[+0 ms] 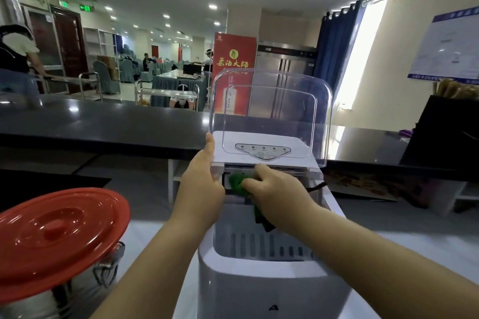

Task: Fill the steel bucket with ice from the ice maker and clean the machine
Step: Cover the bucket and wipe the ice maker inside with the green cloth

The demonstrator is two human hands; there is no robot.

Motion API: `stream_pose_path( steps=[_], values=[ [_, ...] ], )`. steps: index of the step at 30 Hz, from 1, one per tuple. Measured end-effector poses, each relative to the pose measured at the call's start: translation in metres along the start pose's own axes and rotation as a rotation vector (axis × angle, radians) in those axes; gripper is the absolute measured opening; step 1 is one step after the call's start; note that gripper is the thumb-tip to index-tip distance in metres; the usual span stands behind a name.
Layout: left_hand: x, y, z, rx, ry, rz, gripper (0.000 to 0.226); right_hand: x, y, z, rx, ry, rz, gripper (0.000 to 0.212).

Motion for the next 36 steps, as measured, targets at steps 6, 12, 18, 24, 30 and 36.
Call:
stream_pose_path(
  steps=[6, 12, 18, 24, 30, 36],
  values=[
    [0.000, 0.001, 0.000, 0.022, 0.019, 0.002, 0.078, 0.011, -0.016, -0.005, -0.150, -0.067, -0.027, 0.045],
    [-0.001, 0.003, 0.001, 0.018, 0.012, 0.006, 0.076, 0.014, -0.020, -0.007, -0.136, -0.201, -0.031, 0.071],
    [-0.001, 0.008, 0.004, 0.007, 0.004, -0.008, 0.076, 0.010, -0.009, 0.003, 0.021, -0.301, 0.074, 0.063],
    [-0.002, 0.009, 0.006, 0.000, 0.001, -0.004, 0.076, 0.009, 0.015, 0.019, 0.217, -0.373, 0.135, 0.047],
    [-0.001, 0.008, 0.005, 0.004, 0.005, -0.016, 0.076, 0.008, 0.012, 0.018, 0.113, -0.339, 0.046, 0.050],
    [-0.002, 0.008, 0.004, 0.014, 0.016, -0.016, 0.077, 0.010, -0.021, -0.003, -0.101, -0.289, -0.018, 0.060]
  ],
)
Point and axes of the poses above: each hand's wrist, its own z-axis away from the middle knuckle, its own x-axis out of the palm, y = z × x, the point moved 6 cm from there along -z, towards the middle knuckle, and after that the axes turned 1 degree about -x, right-handed, at the moved point
